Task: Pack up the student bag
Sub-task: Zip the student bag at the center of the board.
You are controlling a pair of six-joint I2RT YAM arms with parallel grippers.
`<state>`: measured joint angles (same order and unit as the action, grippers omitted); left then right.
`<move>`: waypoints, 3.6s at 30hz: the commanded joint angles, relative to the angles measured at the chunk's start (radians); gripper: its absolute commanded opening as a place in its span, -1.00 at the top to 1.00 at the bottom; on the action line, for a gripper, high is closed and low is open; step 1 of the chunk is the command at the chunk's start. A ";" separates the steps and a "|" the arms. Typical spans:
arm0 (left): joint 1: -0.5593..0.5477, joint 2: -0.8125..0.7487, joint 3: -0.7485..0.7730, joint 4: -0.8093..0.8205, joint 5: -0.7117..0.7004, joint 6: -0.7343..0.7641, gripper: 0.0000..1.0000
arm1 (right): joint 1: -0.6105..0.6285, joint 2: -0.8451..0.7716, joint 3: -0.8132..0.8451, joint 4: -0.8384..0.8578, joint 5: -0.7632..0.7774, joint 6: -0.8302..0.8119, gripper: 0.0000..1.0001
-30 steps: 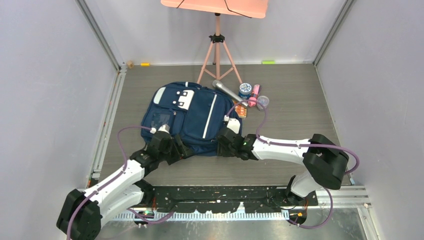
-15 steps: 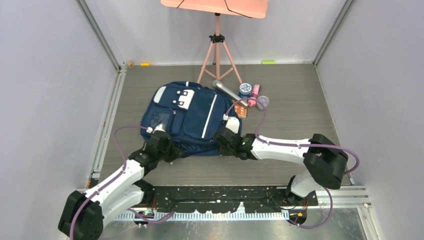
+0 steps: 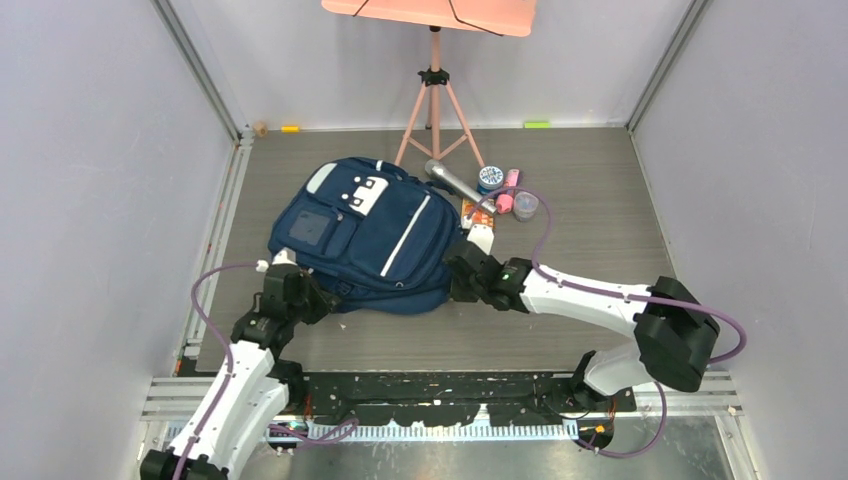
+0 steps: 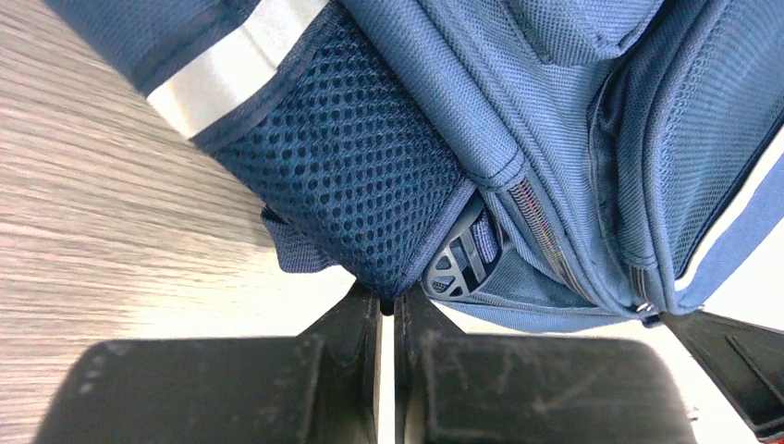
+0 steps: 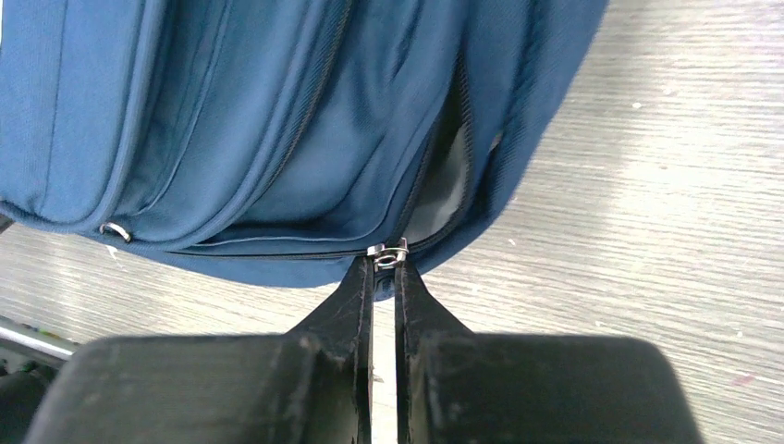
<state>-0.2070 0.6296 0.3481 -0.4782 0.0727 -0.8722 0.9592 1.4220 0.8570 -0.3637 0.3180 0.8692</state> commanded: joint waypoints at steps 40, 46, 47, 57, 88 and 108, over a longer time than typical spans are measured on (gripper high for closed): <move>-0.653 0.529 0.481 0.369 -0.036 0.714 -0.11 | -0.253 -0.102 -0.129 0.175 -0.402 -0.101 0.99; -0.724 0.656 0.537 0.390 -0.106 0.786 -0.07 | -0.260 -0.115 -0.146 0.176 -0.388 -0.092 0.99; -0.728 0.670 0.536 0.405 -0.108 0.789 -0.07 | -0.262 -0.117 -0.152 0.179 -0.387 -0.085 0.99; -0.739 0.806 0.545 0.469 -0.046 0.832 0.05 | -0.265 -0.120 -0.162 0.185 -0.380 -0.071 0.99; -0.759 0.570 0.255 0.312 -0.311 0.555 1.00 | -0.287 -0.102 -0.017 0.055 -0.034 -0.168 0.99; -0.756 0.370 0.310 0.054 -0.331 0.444 1.00 | -0.015 -0.161 -0.071 0.316 -0.261 -0.423 -0.20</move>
<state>-0.9665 0.9939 0.6048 -0.3893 -0.2527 -0.4129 0.8532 1.2587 0.7704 -0.1287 -0.0093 0.5285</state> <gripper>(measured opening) 0.023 0.556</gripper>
